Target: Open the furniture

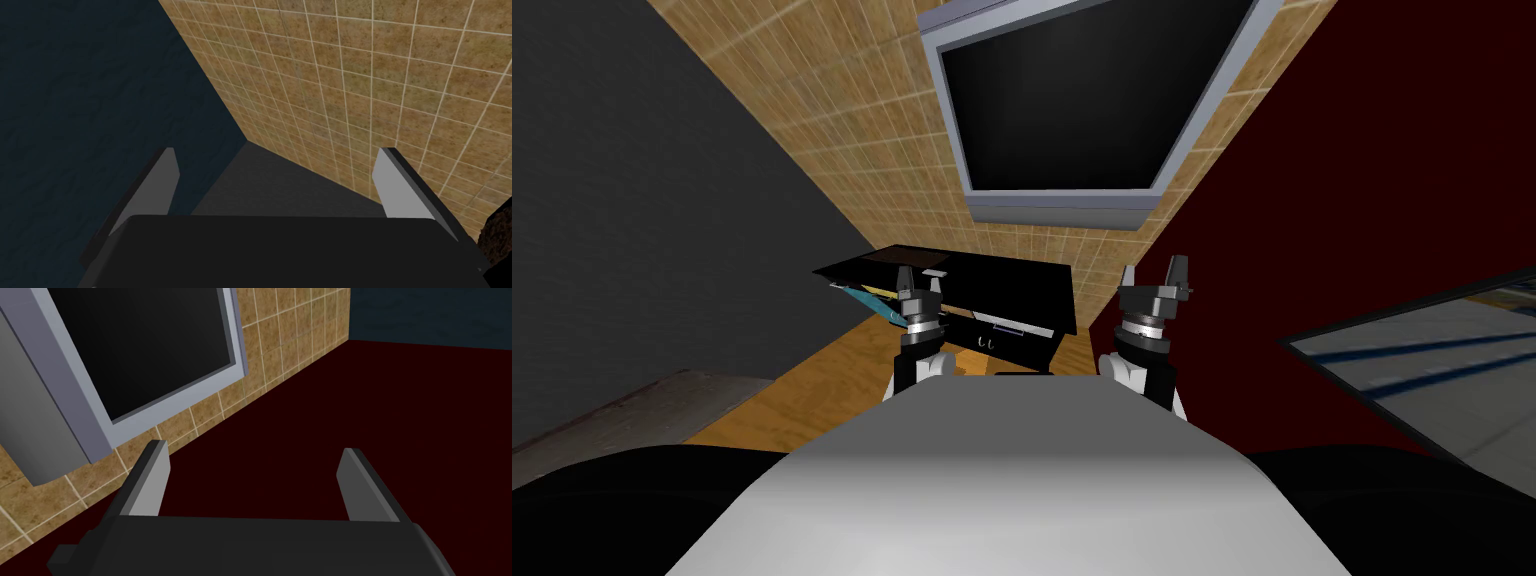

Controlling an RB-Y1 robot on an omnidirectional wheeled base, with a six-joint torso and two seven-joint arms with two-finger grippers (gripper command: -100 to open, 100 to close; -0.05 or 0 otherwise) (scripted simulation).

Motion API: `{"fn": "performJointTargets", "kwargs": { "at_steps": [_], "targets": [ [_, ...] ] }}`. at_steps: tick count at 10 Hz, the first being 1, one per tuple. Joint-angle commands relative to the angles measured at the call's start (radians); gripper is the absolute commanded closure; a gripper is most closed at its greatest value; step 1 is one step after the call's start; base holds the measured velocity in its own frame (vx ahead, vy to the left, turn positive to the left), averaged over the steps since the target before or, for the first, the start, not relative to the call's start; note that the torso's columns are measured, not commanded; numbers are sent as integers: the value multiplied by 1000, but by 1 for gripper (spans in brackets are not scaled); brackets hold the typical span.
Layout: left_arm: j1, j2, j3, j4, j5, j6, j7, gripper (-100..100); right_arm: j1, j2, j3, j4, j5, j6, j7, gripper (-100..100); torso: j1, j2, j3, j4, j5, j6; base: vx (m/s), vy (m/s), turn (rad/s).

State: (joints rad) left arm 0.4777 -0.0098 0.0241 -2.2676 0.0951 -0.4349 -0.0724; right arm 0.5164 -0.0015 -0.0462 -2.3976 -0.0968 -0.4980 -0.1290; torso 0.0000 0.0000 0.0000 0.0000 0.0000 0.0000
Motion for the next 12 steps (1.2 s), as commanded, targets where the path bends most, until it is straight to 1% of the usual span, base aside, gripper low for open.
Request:
{"fn": "performJointTargets", "kwargs": {
  "at_steps": [1, 3, 9, 10, 11, 12],
  "targets": [
    [0, 0, 0, 0, 0, 0, 0, 0, 0, 0, 0, 0, 0, 0, 0, 0, 0, 40, -82, 41, 0, 0, 0, 0, 0],
    [0, 0, 0, 0, 0, 0, 0, 0, 0, 0, 0, 0, 0, 0, 0, 0, 0, 175, -351, 176, 0, 0, 0, 0, 0],
    [0, 0, 0, 0, 0, 0, 0, 0, 0, 0, 0, 0, 0, 0, 0, 0, 0, 618, -1234, 617, 0, 0, 0, 0, 0],
    [-1, 36, -2, 6, -1, 4, 1, -100, 0, 0, 0, 0, 0, 0, 0, 0, 0, 691, -1382, 691, 0, 0, 3, -2, -13],
    [-2, 60, -5, 12, -2, 8, 1, -100, 0, 0, 0, 0, 0, 0, 0, 0, 0, 725, -1451, 724, 0, 0, -6, -4, -22],
    [-3, 82, -8, 20, -3, 13, 2, -100, 0, 0, 0, 0, 0, 0, 0, 0, 0, 735, -1470, 734, 0, 0, -13, -5, -27]
  ]
}}
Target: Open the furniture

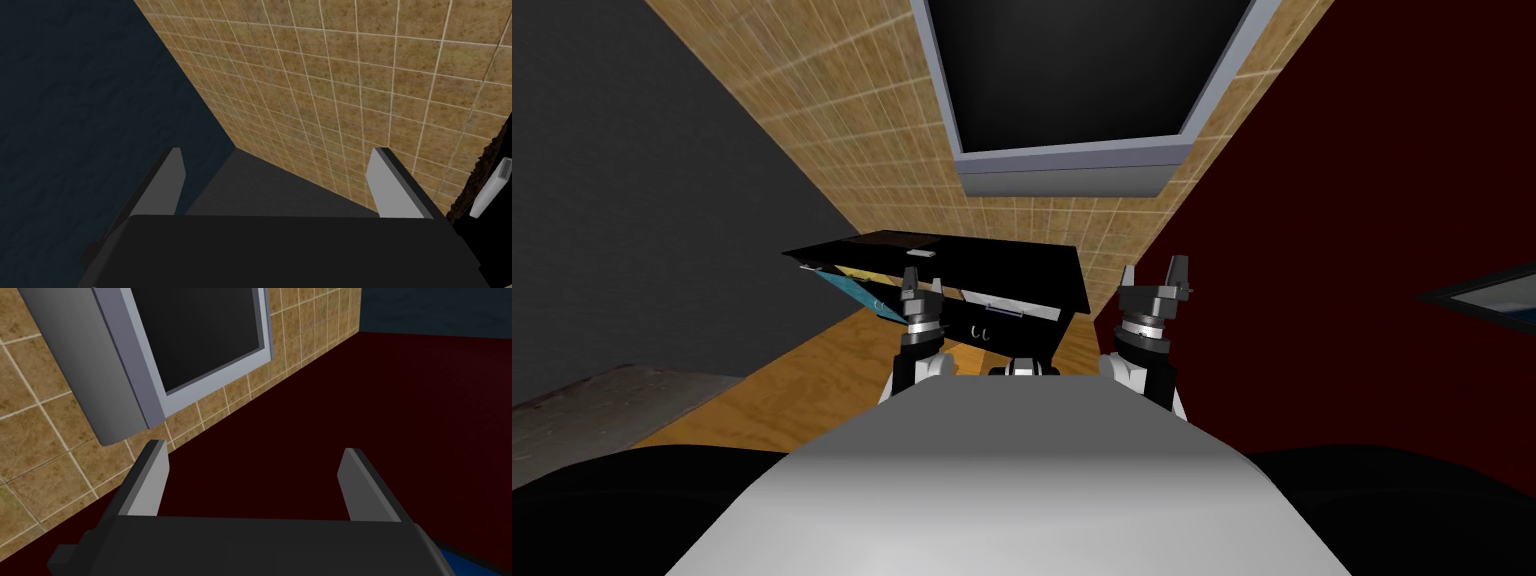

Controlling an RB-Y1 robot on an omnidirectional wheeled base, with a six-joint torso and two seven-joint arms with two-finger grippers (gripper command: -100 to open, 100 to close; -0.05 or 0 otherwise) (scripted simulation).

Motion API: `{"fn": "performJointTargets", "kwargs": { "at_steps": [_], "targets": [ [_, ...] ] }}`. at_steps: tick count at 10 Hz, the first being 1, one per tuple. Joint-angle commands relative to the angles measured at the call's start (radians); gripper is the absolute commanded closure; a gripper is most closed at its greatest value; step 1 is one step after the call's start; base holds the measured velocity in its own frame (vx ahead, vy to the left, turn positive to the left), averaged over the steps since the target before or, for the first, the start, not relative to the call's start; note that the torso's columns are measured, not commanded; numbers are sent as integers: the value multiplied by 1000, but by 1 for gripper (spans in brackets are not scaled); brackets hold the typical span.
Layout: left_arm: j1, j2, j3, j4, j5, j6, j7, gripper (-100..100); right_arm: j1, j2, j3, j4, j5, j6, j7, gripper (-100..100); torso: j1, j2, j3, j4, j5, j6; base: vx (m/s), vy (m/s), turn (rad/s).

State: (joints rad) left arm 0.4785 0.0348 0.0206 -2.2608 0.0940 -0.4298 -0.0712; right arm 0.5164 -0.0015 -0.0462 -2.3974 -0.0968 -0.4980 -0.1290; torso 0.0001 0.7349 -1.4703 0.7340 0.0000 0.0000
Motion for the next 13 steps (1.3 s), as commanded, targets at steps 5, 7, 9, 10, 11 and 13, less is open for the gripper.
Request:
{"fn": "performJointTargets", "kwargs": {
  "at_steps": [5, 7, 9, 10, 11, 13],
  "targets": [
    [-14, 99, -31, 84, -12, 55, 6, -100, 0, 0, 0, 0, 0, 0, 0, 0, 0, 3, -6, 4, 0, 0, -18, -9, -47],
    [-20, 89, -45, 124, -18, 81, 10, -100, 0, 0, 0, 0, 0, 0, 0, 0, 0, 3, -6, 4, 0, 0, -21, -14, -65],
    [-26, 77, -63, 171, -25, 111, 13, -100, 0, 0, 0, 0, 0, 0, 0, 0, 0, 4, -5, 4, 0, 0, -30, -16, -73],
    [-29, 77, -69, 190, -28, 124, 15, -100, 0, 0, 0, 0, 0, 0, 0, 0, 0, 3, -5, 4, 0, 0, -31, -15, -68],
    [-32, 78, -76, 208, -31, 136, 16, -100, 0, 0, 0, 0, 0, 0, 0, 0, 0, 3, -6, 4, 0, 0, -29, -15, -54],
    [-38, 81, -93, 253, -37, 165, 20, -100, 0, 0, 0, 0, 0, 0, 0, 0, 0, 3, -6, 4, 0, 0, -24, -16, -73]
  ]
}}
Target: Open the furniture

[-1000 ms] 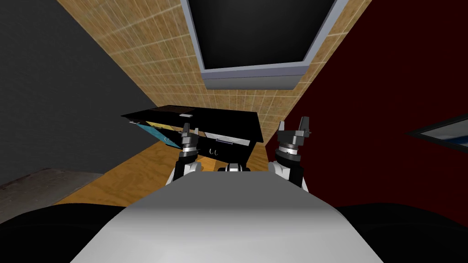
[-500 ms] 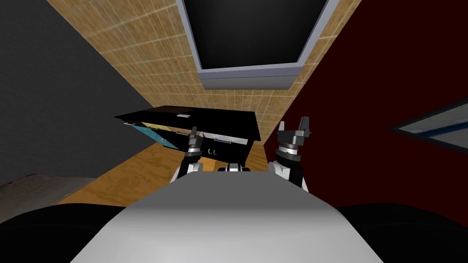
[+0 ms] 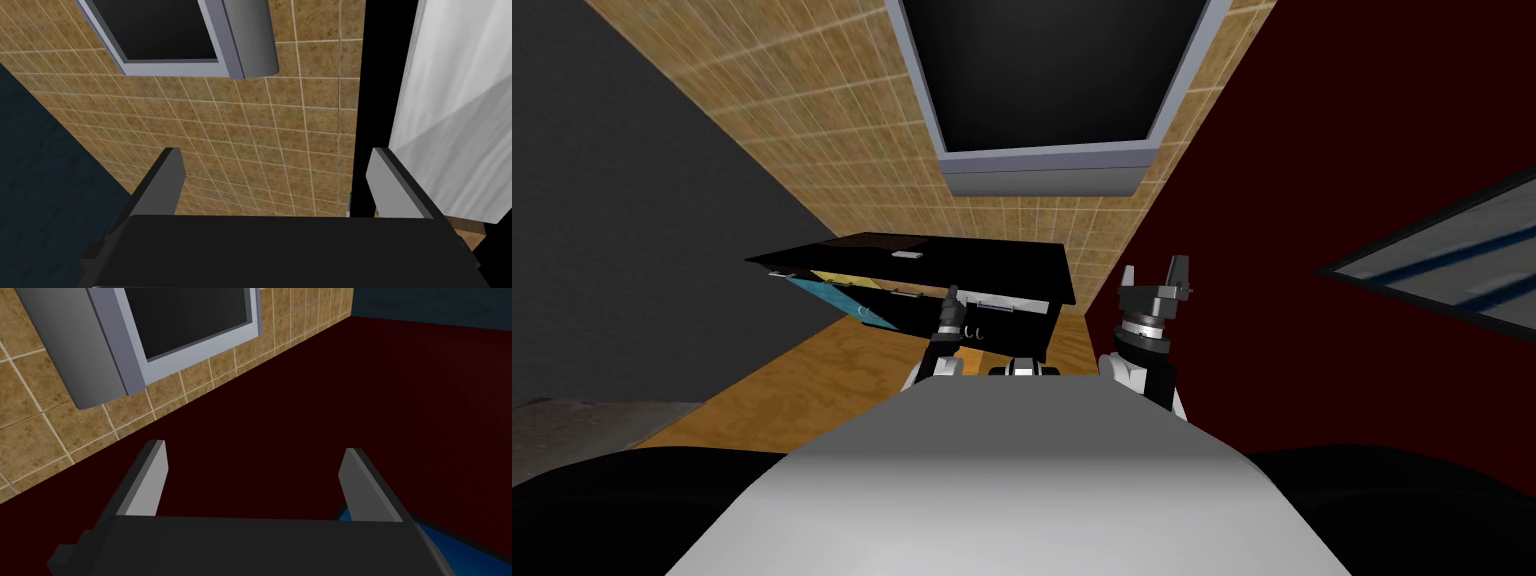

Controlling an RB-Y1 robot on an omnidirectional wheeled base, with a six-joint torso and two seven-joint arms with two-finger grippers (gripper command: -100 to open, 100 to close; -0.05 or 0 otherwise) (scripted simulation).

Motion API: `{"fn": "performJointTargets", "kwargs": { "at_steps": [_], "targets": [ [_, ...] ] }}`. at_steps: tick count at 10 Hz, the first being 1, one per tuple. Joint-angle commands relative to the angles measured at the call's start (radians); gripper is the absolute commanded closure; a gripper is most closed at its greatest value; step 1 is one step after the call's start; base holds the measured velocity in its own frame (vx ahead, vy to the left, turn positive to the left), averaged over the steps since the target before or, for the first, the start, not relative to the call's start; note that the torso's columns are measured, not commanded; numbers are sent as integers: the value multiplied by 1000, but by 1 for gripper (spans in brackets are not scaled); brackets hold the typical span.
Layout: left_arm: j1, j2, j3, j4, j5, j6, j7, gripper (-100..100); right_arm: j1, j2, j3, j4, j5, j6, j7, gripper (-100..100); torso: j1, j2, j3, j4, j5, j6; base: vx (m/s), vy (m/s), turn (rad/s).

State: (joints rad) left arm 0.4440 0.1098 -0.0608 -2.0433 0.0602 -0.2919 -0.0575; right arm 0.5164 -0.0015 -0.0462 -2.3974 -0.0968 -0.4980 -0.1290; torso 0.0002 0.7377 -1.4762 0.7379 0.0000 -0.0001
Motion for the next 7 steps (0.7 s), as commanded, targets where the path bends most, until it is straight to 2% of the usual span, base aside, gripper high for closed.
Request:
{"fn": "performJointTargets", "kwargs": {
  "at_steps": [1, 5, 7],
  "targets": [
    [-6, 5, -19, 55, -6, 40, 8, -100, 0, 0, 0, 0, 0, 0, 0, 0, 0, 0, 0, 0, 0, 0, -27, -13, -77],
    [-21, -4, -55, 156, -21, 105, 16, -100, 0, 0, 0, 0, 0, 0, 0, 0, 0, 0, 0, 0, 0, 0, -28, -17, -78],
    [-25, -1, -52, 161, -19, 103, 18, -100, 0, 0, 0, 0, 0, 0, 0, 0, 0, 0, 0, 0, 0, 0, -18, -13, -28]
  ]
}}
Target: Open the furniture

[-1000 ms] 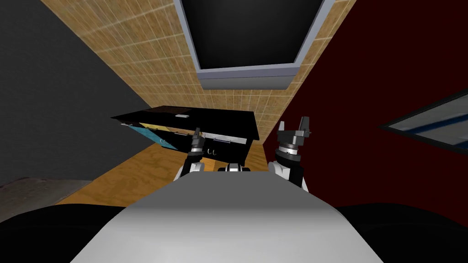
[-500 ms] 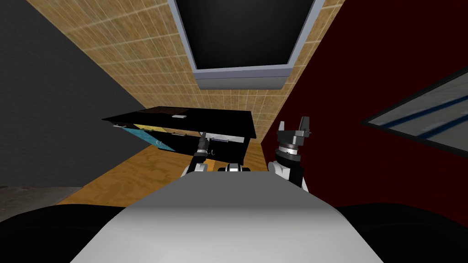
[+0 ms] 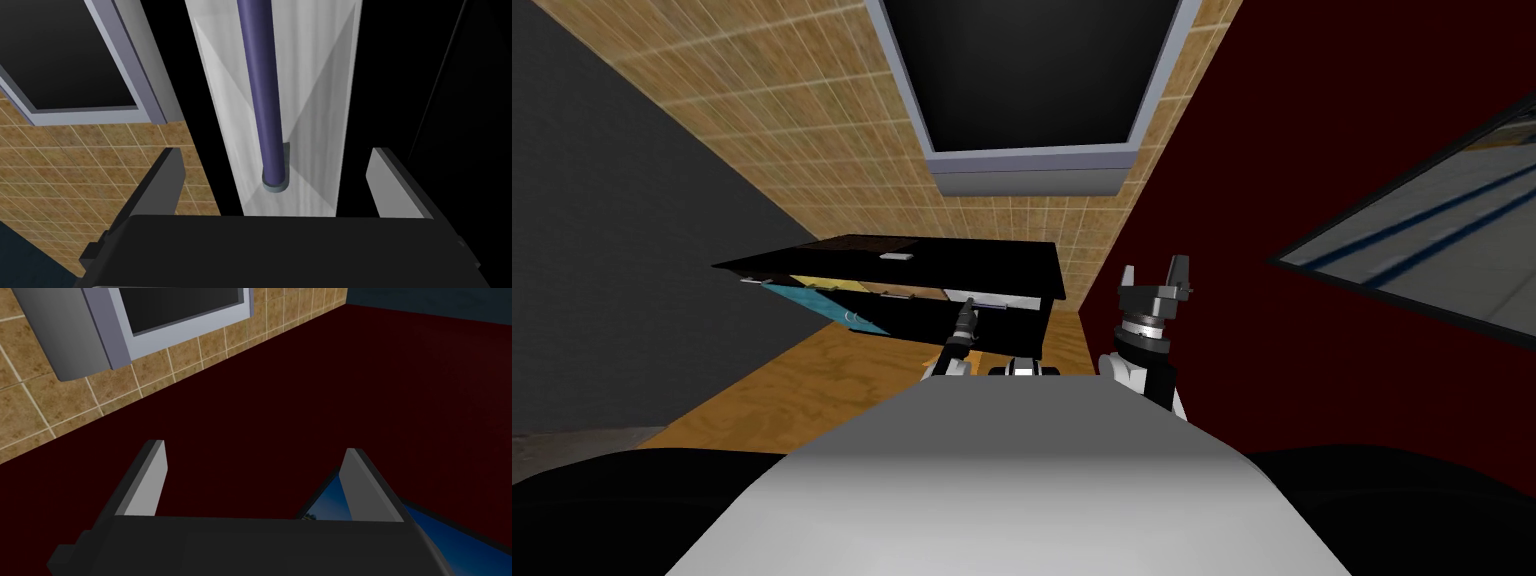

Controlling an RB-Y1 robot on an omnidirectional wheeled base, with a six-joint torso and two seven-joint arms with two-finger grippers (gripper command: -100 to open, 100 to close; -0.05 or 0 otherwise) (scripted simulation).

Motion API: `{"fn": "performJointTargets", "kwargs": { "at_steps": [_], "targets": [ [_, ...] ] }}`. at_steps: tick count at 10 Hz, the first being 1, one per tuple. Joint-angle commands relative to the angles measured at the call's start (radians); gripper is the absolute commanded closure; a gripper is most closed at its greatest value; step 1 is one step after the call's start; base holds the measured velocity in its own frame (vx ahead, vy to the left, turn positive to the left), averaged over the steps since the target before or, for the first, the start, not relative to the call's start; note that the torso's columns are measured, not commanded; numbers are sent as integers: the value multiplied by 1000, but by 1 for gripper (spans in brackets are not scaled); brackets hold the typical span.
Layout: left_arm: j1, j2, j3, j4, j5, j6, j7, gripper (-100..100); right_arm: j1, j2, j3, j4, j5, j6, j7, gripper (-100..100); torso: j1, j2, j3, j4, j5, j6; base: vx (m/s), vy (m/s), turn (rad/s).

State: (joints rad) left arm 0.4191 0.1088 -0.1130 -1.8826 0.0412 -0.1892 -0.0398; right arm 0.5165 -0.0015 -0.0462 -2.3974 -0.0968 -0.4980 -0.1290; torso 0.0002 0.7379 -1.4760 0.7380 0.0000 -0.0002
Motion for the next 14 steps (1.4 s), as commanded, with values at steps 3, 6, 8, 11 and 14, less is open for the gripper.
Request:
{"fn": "performJointTargets", "kwargs": {
  "at_steps": [3, 6, 8, 11, 14],
  "targets": [
    [4, 1, 1, -15, 1, 14, 1, 100, 0, 0, 0, 0, 0, 0, 0, 0, 0, -2, -2, -1, 0, 0, 47, -2, -5],
    [33, 12, -9, -50, 3, 14, 4, 100, 0, 0, 0, 0, 0, 0, 0, 0, -3, 10, 7, 1, -2, -2, -177, 21, 14],
    [45, 17, -14, -65, 4, 14, 5, 100, 0, 0, 0, 0, 0, 0, 0, 0, -9, -4, -3, 1, -4, 3, -12, -18, -50],
    [45, 17, -14, -65, 4, 14, 5, 100, 0, 0, 0, 0, 0, 0, 0, 0, -9, 2, 0, 2, -4, 3, -1, -2, -4],
    [45, 17, -14, -65, 4, 14, 5, 100, 0, 0, 0, 0, 0, 0, 0, 0, -7, 4, 1, 3, -3, 2, 1, 1, 4]
  ]
}}
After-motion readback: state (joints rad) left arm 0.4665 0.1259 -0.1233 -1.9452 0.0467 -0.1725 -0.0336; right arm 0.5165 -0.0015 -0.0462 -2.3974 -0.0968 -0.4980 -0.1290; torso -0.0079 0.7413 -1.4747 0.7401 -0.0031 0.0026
